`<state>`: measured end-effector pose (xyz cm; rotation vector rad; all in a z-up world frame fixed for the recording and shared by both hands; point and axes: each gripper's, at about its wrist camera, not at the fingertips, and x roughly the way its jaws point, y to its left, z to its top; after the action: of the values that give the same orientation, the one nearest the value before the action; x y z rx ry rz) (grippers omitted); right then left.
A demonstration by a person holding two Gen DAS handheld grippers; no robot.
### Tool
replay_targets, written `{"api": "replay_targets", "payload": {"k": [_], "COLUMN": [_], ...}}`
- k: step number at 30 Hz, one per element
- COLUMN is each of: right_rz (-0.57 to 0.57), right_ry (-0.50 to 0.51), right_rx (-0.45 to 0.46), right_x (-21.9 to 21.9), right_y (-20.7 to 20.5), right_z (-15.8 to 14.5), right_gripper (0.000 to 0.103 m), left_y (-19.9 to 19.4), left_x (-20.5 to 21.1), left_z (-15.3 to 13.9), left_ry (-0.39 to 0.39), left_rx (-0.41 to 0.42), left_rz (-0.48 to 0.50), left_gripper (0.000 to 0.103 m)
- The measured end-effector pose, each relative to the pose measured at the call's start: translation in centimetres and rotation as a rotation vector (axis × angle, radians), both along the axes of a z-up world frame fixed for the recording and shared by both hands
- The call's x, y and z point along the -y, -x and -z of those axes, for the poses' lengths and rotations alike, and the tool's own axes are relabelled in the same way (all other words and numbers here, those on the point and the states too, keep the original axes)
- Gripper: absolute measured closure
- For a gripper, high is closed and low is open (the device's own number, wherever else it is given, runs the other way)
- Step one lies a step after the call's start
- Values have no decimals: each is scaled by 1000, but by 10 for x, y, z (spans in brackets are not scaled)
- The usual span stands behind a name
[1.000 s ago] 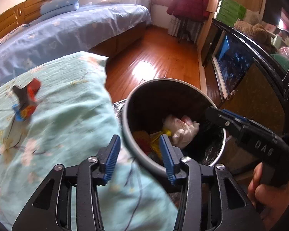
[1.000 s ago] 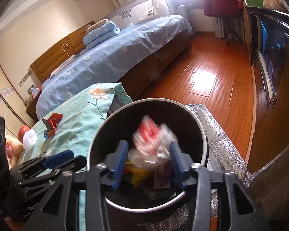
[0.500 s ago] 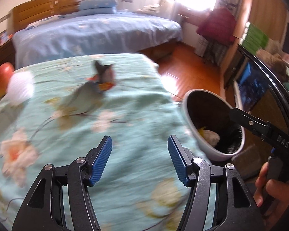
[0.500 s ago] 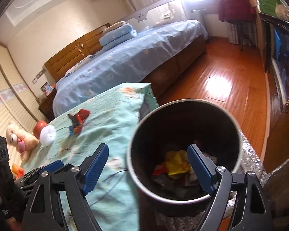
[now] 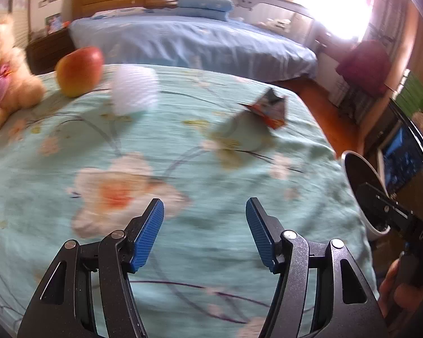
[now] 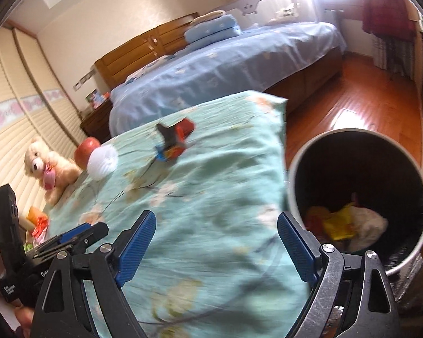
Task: Collect trash
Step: 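Move both tools back over the bed toward the white foam net and candy toy, then grasp the white foam net with left tool while right tool grasps orange-blue candy toy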
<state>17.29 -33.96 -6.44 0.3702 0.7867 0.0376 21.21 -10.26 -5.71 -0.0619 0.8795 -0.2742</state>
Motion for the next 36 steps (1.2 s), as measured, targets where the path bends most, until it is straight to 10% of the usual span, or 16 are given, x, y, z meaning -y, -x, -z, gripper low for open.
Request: {"api": "replay_targets", "payload": {"k": [36], "right_rz": [-64], "right_ry": [-25], "right_rx": [-48], "right_x": [-45], "right_y": [-141], "right_z": [21], "right_gripper": [14], "left_y": [-137], "left_x": [-52], "left_z": [1], "left_ry": [10], "left_rx": [-2], "left_rz": [-127], "left_gripper": [38]}}
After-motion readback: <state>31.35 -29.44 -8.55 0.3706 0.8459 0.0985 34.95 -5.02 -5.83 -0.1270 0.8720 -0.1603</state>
